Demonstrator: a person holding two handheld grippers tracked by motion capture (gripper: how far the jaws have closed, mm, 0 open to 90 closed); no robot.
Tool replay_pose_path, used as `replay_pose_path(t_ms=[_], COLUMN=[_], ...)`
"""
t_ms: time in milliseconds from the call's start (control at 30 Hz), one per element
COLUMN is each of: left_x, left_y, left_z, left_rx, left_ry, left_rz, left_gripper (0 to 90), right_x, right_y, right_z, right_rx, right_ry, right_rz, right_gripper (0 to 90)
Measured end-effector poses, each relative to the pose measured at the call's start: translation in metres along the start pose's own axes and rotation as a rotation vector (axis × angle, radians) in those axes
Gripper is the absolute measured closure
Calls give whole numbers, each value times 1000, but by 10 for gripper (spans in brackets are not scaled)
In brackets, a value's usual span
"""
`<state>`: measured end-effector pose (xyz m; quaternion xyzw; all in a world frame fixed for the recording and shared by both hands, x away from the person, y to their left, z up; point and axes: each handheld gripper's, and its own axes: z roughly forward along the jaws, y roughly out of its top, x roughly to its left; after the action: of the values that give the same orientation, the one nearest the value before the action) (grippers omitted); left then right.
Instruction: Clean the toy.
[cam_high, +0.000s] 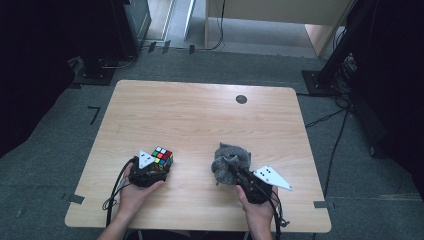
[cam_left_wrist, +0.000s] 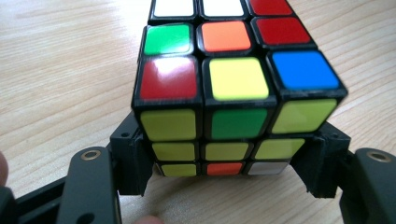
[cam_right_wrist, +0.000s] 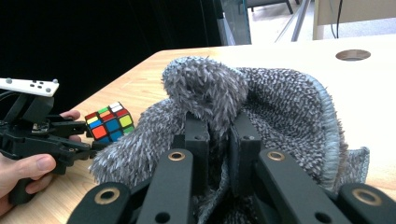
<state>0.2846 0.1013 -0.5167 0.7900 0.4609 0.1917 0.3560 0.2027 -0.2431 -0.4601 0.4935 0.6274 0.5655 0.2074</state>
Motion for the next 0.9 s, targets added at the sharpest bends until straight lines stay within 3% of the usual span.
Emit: replay_pose_path(t_ms=[333,467,600,767,900], left_x=[0,3,6,11,18], left_y=[1,2,3,3,3], left_z=[-2,-7,-12,-25,-38], left_rx=[-10,-29,-58,-113,-155], left_ry=[12,-19,-58,-92,-91], left_rz=[-1,-13,-26,-42,-53], left_gripper=[220,137,127,111,108], right_x=[-1,-7,-18,-31,-38], right_y=[2,8,12,6,-3], right_z=[-2,-6,-10,0,13], right_rx=[-9,-32,-47,-9,28], right_ry=[-7,-31,-68,-90,-92], right_rz=[-10,-28,-40,-76,-80], right_gripper=[817,818,818,818,817])
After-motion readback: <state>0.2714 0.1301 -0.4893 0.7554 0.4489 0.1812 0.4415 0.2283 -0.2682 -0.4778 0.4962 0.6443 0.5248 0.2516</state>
